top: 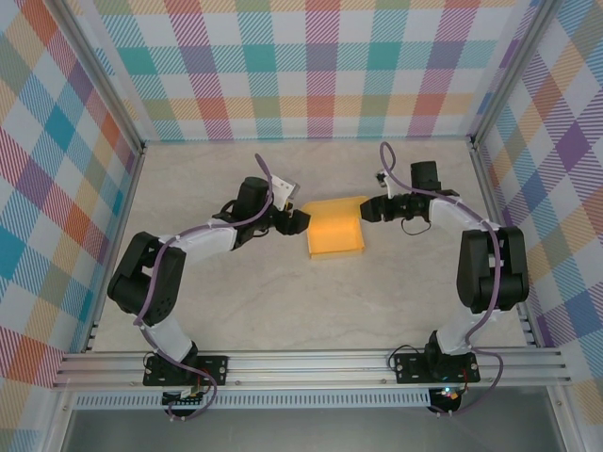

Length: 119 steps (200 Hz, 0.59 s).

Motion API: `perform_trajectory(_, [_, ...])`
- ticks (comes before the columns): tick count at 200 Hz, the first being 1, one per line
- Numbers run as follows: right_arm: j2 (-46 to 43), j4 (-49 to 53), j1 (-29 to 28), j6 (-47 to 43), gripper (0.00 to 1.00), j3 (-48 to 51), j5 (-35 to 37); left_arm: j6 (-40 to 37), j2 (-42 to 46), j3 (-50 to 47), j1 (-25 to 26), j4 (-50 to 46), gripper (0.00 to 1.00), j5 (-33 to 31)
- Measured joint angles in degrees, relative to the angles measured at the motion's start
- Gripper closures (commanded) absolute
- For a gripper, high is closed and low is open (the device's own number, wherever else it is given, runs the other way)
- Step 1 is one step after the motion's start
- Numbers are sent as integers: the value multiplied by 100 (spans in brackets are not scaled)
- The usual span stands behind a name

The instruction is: Fold the paper box

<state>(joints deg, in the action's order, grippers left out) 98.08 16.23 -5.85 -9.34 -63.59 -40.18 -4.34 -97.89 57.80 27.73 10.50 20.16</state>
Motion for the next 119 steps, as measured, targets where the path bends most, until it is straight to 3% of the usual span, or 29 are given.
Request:
perform_trajectory(24, [-4, 55, -66, 221, 51, 0, 103, 4, 0, 98, 17, -293, 37, -122])
perform_trajectory(119, [-181, -133, -1005, 1687, 60, 232, 1622, 428, -175, 367, 37, -634, 64, -293])
